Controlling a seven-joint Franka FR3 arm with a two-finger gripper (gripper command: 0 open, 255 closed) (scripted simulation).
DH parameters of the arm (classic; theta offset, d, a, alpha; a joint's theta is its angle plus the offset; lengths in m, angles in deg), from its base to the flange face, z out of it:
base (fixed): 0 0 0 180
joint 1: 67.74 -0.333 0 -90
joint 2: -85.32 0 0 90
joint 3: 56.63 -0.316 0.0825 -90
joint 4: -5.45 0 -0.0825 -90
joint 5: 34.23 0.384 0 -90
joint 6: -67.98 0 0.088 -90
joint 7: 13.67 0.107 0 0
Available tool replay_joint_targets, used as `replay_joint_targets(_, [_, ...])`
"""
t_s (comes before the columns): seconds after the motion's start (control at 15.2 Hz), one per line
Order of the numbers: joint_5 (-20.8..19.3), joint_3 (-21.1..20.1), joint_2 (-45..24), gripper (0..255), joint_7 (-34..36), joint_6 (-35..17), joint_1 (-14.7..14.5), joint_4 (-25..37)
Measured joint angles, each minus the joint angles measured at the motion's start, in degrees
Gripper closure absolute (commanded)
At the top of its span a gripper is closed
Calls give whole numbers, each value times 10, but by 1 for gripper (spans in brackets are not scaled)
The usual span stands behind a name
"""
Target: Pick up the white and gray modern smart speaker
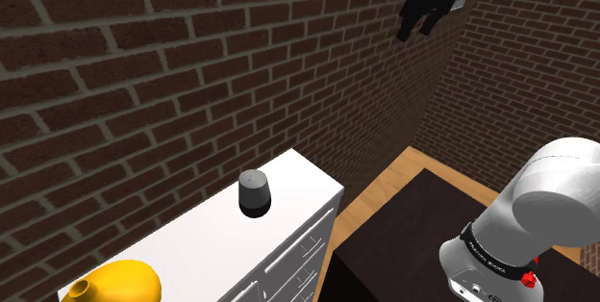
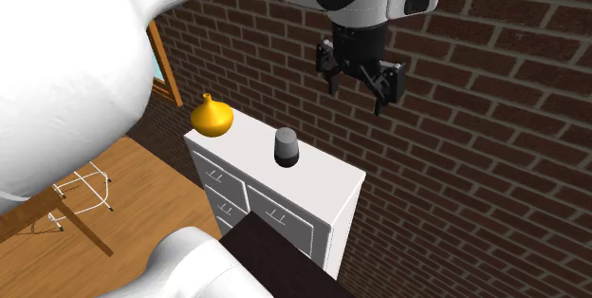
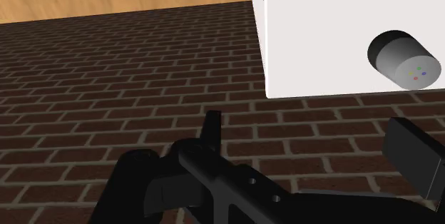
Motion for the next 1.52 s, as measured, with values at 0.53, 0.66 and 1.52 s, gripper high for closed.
replay_joint_targets(0.53, [24,-45,-48,0,44,-68,-15,-42])
replay_joint_targets(0.66, [32,-62,-71,0,61,-93,-21,-50])
replay_joint_targets(1.52, [54,-164,-273,0,168,-250,-47,-48])
